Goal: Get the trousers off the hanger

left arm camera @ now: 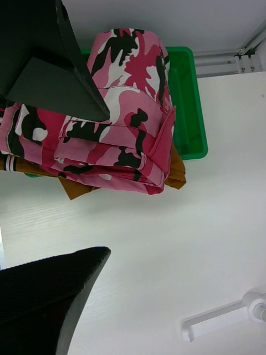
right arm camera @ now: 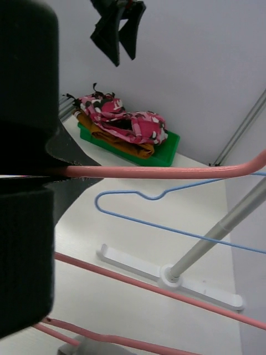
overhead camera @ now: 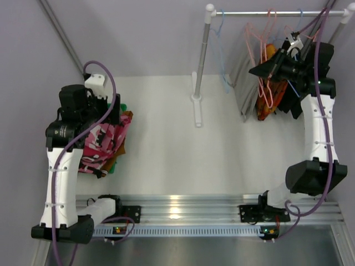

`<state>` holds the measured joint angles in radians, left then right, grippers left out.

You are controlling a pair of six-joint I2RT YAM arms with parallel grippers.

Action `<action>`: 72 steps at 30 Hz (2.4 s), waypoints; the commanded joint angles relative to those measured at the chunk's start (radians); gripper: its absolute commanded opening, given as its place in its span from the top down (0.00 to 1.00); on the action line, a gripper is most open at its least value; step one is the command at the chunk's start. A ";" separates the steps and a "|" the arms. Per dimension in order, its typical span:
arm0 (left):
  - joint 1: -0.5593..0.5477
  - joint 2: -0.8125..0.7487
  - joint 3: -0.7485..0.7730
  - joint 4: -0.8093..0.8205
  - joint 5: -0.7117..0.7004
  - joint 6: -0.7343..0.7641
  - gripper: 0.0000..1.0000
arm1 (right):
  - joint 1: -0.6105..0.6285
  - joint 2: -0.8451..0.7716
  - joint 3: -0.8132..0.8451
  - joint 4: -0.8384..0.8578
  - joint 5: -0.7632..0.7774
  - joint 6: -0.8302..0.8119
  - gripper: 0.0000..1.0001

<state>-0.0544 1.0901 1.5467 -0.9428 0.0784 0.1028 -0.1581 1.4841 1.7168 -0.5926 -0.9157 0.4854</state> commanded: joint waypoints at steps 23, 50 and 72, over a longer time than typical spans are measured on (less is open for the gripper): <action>-0.001 -0.070 -0.132 0.076 -0.035 -0.025 0.01 | 0.249 0.421 0.443 0.074 0.308 0.047 0.99; -0.001 -0.085 -0.116 0.084 0.012 -0.025 0.01 | -0.113 0.011 0.144 -0.035 0.166 -0.122 0.27; -0.001 -0.091 -0.174 0.091 -0.029 -0.008 0.01 | 0.072 0.357 0.239 0.269 0.086 -0.010 0.39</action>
<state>-0.0544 0.9977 1.3754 -0.8982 0.0589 0.0956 -0.1074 1.8400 1.9194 -0.4351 -0.8181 0.4606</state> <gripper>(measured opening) 0.990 0.630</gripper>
